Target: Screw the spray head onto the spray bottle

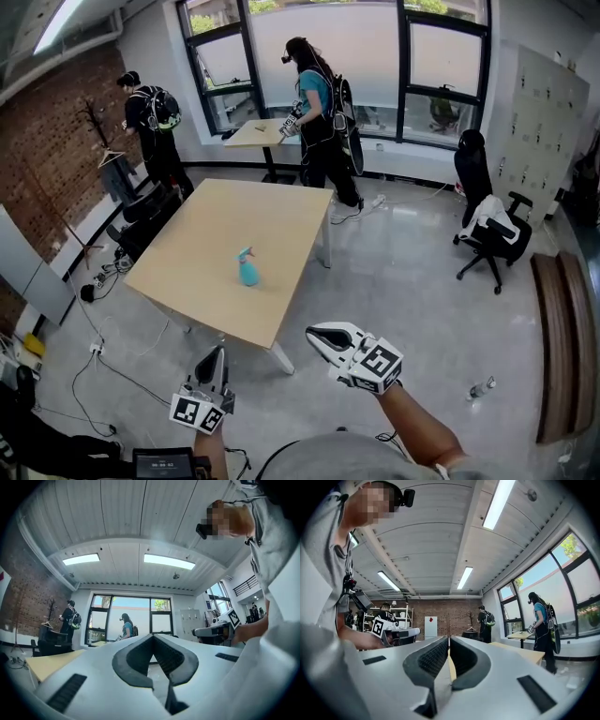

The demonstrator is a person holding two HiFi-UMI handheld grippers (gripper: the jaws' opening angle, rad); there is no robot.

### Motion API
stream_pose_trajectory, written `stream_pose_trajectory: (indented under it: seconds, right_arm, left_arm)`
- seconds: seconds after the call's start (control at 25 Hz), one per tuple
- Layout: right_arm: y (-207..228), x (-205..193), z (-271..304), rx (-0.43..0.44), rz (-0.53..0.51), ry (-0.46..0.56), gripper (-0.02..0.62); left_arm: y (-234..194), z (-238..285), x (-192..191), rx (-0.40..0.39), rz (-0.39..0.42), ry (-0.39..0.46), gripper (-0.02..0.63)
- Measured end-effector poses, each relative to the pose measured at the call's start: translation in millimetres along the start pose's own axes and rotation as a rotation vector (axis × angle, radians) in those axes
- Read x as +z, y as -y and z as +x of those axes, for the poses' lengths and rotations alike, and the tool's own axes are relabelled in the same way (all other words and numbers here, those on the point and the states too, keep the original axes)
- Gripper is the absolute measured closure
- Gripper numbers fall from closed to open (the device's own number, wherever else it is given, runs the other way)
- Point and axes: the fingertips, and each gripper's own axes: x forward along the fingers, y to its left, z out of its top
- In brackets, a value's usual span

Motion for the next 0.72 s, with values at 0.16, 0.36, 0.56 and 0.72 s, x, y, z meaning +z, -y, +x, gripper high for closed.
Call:
stream_pose_trajectory:
  seconds: [0.16,0.36,0.56,0.72]
  right_arm:
    - [24,-6,29,0.032,0.014,-0.010,0.588]
    - [57,-10,75,0.045,0.020,-0.016,0.588]
    - [101,-16,138,0.002,0.022,-0.015,0.588]
    - [129,-18,194,-0.033,0.018,-0.017,0.588]
  left_arm:
    - [-27,17,-5,0.028,0.003,-0.011,0.601]
    - [-74,46,-20,0.042,-0.014,-0.025,0.601]
    - [-144,92,-34,0.002,-0.029,-0.020,0.601]
    - [-201,133,-38,-0.061,-0.040,-0.014,0.601]
